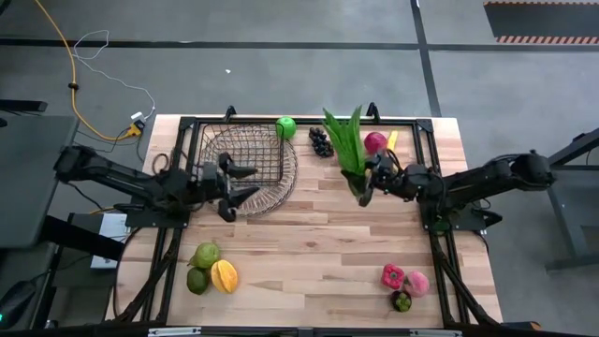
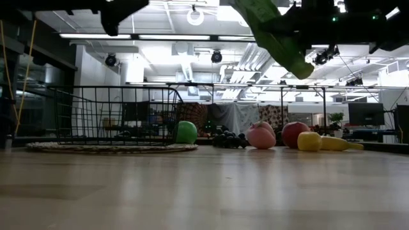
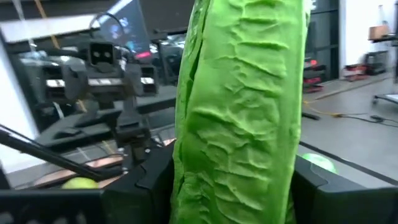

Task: Build produce basket
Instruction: Put the green leaf lettuce into the wire basket

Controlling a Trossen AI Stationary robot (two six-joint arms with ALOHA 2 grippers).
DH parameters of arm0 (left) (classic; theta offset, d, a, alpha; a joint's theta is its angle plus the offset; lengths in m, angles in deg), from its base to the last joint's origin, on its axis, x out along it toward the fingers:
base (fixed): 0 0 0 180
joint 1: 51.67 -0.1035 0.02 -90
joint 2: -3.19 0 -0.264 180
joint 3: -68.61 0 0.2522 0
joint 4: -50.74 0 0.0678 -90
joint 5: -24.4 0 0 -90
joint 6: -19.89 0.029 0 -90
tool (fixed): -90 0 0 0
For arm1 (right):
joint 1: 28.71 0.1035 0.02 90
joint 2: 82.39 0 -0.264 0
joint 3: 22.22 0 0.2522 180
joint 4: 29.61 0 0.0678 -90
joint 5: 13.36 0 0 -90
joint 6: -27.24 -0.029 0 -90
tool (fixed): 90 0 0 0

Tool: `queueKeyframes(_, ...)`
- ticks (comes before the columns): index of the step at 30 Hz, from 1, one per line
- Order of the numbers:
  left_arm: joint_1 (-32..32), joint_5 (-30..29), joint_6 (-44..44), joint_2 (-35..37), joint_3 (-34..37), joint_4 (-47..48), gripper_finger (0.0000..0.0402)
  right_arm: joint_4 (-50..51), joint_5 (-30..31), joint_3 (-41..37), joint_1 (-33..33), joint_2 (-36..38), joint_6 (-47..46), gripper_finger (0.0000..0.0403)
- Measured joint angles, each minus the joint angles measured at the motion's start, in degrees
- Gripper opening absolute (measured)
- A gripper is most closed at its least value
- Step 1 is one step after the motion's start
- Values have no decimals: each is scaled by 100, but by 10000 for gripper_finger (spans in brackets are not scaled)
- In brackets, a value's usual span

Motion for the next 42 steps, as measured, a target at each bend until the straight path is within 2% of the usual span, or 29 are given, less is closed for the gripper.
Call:
queueKeyframes(5,-83,91,22,-1145,-320,-655,248,-587,-198,68,163,-484,-9,189)
queueKeyframes(10,-108,495,343,-1987,-917,-595,255,-646,-457,530,288,-1043,36,189)
queueKeyframes(15,-68,438,514,-2504,-1362,-127,284,-628,-736,1093,423,-1655,216,189)
queueKeyframes(19,-68,424,530,-2707,-1521,-70,315,-596,-844,1463,504,-2104,295,189)
queueKeyframes(25,-68,295,477,-2713,-1528,-67,344,-591,-1491,1872,536,-2603,334,189)
queueKeyframes(30,-68,403,302,-2712,-1528,-117,346,-561,-1875,2125,536,-2900,341,189)
queueKeyframes(36,-68,1026,278,-2710,-1530,-278,345,-319,-1924,2353,534,-3153,382,189)
queueKeyframes(42,-69,1095,235,-2814,-1530,-433,345,46,-2239,2571,543,-3153,379,189)
